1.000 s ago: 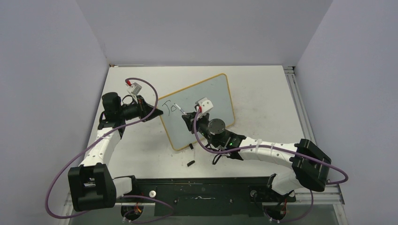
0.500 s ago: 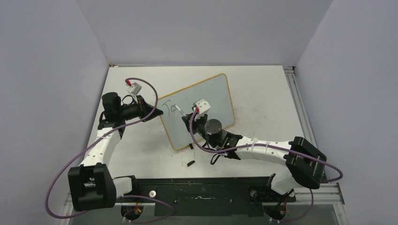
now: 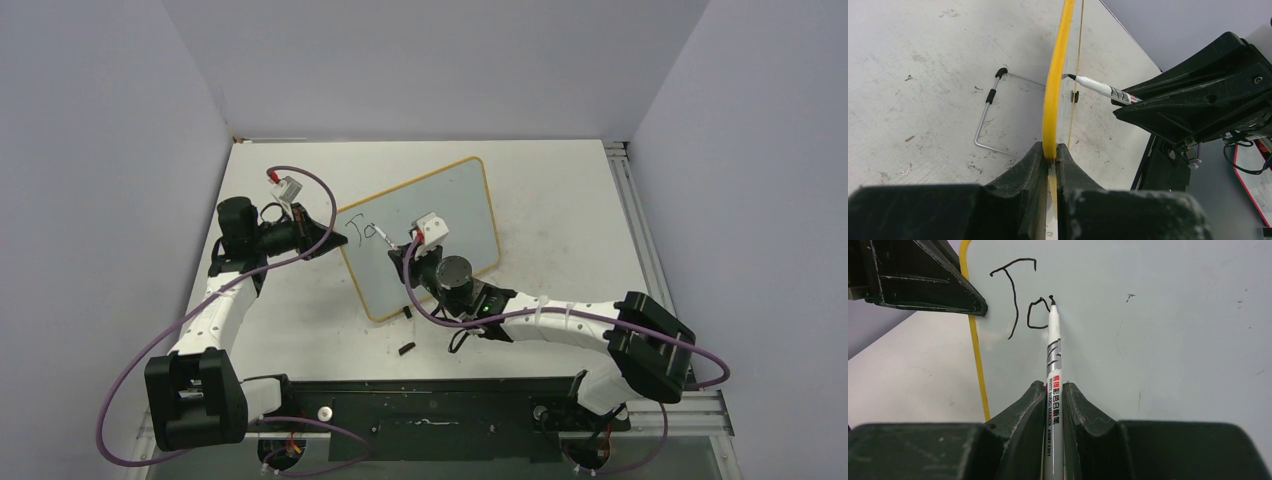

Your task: Write a sentence on the whiteboard

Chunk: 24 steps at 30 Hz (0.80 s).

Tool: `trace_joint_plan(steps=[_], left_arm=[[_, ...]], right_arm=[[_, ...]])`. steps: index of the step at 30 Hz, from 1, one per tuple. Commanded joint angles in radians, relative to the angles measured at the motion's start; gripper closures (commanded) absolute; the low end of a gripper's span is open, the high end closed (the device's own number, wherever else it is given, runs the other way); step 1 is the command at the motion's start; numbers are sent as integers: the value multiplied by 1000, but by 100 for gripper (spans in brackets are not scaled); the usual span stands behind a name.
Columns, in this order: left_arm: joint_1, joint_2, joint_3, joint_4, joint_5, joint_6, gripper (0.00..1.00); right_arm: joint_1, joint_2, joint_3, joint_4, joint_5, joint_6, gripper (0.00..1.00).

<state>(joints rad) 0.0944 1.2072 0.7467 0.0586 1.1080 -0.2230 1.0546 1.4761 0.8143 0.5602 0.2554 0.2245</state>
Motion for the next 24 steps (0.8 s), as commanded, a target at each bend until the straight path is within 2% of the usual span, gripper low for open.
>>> trace_joint_plan(steps=[1,10,24], left_arm=[[5,-25,27,3,27,19,100],[5,-26,28,5,26,17,100],[5,-23,27,5,23,16,100]], right_arm=[[-4,-36,-29,0,36,16,95],[-2,-60,-51,0,36,20,95],[4,-107,10,-43,47,-36,95]])
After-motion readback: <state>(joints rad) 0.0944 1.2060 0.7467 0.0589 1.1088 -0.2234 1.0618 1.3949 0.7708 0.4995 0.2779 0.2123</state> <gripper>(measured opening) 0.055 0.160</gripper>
